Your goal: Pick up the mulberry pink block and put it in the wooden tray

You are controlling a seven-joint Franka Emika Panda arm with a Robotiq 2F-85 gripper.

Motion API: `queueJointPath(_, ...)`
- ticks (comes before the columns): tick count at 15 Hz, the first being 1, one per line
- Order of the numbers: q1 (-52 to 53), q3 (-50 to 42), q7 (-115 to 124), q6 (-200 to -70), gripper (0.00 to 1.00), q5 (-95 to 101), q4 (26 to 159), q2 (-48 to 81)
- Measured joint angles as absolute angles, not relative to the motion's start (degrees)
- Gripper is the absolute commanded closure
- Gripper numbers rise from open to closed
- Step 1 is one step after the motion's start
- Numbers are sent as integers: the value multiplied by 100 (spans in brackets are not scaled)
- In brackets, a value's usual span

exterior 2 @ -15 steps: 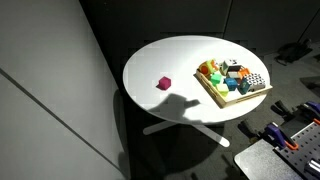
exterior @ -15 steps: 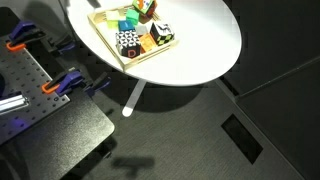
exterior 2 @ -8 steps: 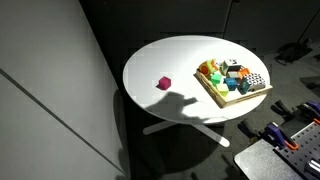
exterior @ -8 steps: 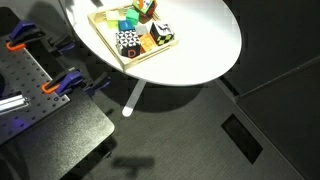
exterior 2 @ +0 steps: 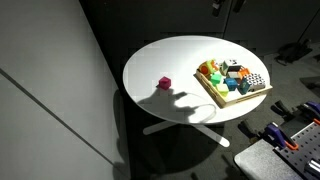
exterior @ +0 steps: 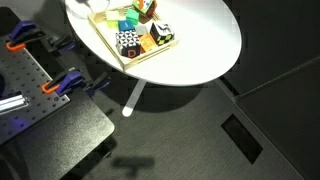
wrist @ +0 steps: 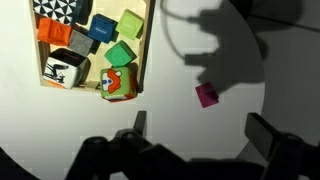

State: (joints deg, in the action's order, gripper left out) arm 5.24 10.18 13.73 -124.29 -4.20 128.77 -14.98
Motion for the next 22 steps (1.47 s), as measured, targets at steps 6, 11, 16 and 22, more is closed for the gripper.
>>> queueJointPath(6,660,952,511,-12458,0,-537,12323,-537)
queueJointPath(11,796,956,259,-12556,0,-527,11892,258)
queueJointPath(16,923,960,204,-12761,0,-313,11534,948)
queueJointPath(22,938,960,205,-12814,0,-240,11473,1123)
